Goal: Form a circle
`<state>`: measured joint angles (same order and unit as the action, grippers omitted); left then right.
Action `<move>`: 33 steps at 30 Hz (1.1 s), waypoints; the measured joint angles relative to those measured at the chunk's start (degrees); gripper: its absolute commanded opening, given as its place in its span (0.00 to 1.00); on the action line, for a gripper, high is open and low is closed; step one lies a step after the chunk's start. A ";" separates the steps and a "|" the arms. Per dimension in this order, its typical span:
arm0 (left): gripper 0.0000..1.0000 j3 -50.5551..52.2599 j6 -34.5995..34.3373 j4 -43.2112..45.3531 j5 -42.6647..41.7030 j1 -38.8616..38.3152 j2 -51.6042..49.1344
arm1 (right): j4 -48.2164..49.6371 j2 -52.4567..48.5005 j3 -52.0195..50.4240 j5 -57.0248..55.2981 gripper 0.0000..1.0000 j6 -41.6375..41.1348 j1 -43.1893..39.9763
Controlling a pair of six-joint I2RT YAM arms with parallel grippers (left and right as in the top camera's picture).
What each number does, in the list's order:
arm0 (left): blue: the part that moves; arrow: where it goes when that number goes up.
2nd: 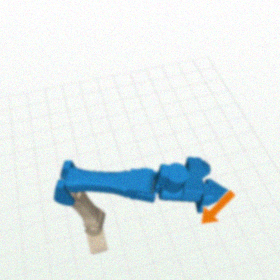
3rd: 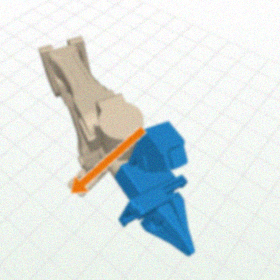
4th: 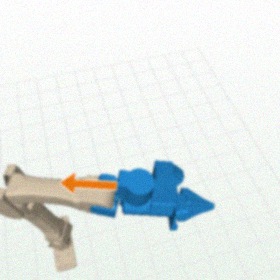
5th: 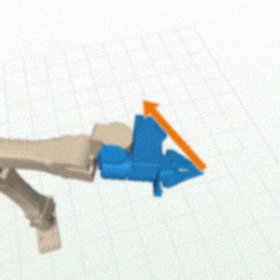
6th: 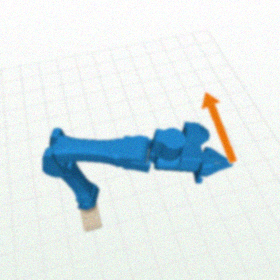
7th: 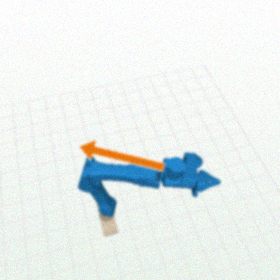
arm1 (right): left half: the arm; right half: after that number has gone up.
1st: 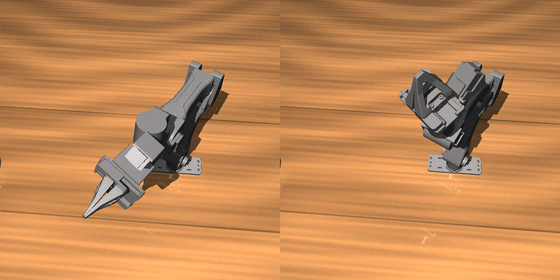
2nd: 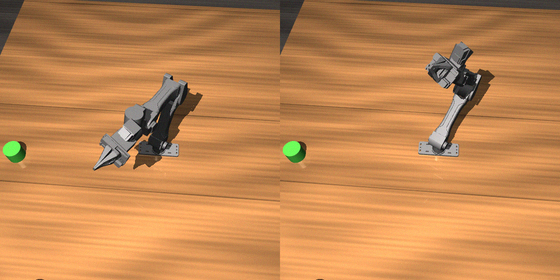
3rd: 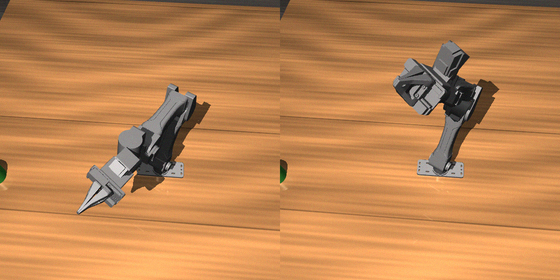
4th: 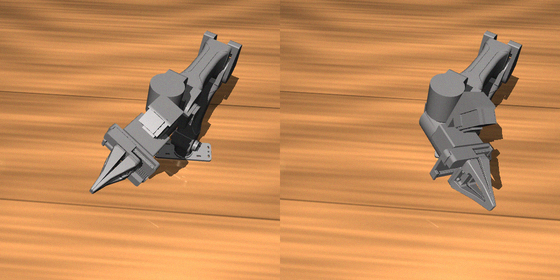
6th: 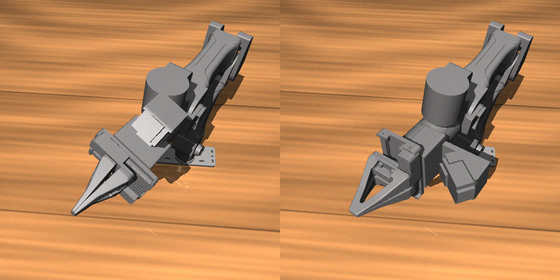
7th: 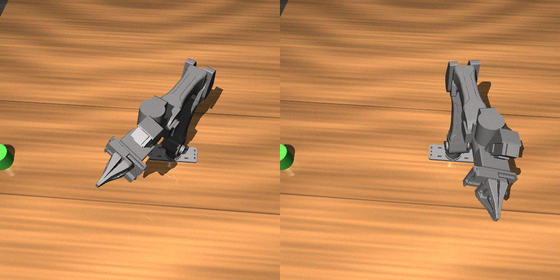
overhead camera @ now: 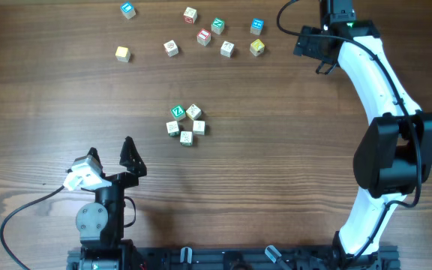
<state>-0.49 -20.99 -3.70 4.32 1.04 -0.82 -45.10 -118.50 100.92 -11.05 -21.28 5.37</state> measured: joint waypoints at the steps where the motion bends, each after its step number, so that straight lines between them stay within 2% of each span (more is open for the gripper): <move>1: 1.00 0.00 0.00 0.00 0.00 0.00 0.00 | 0.00 0.00 0.00 0.00 1.00 0.00 0.00; 11: 1.00 0.00 0.00 0.00 0.00 0.00 0.00 | 0.00 0.07 0.00 -0.02 1.00 0.00 0.17; 14: 1.00 0.00 0.00 0.00 -0.02 0.00 0.00 | -0.09 2.71 -0.07 -0.17 1.00 0.00 1.95; 19: 1.00 0.00 0.00 0.00 -0.17 0.00 0.00 | 0.15 21.35 -0.09 -0.09 1.00 0.00 9.88; 22: 1.00 0.00 0.00 0.00 -0.20 0.00 0.00 | -1.60 32.61 0.11 -2.23 1.00 0.00 11.69; 25: 1.00 0.00 0.00 0.00 -0.22 0.00 0.02 | -7.39 42.36 0.35 -6.29 1.00 -0.02 11.32; 27: 1.00 0.00 0.15 0.02 -0.37 0.02 0.04 | -15.34 49.27 -0.26 -7.76 1.00 -0.68 11.30; 30: 1.00 0.02 0.17 0.00 -0.42 0.00 0.04 | -19.93 58.58 -6.29 -8.52 1.00 -6.47 11.30; 33: 1.00 0.02 0.20 0.00 -0.42 0.02 0.04 | -20.55 70.36 -19.50 -8.74 1.00 -13.09 11.02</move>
<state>-0.47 -20.80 -3.70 3.90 1.06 -0.78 -65.65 -48.14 81.43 -19.79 -34.37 16.38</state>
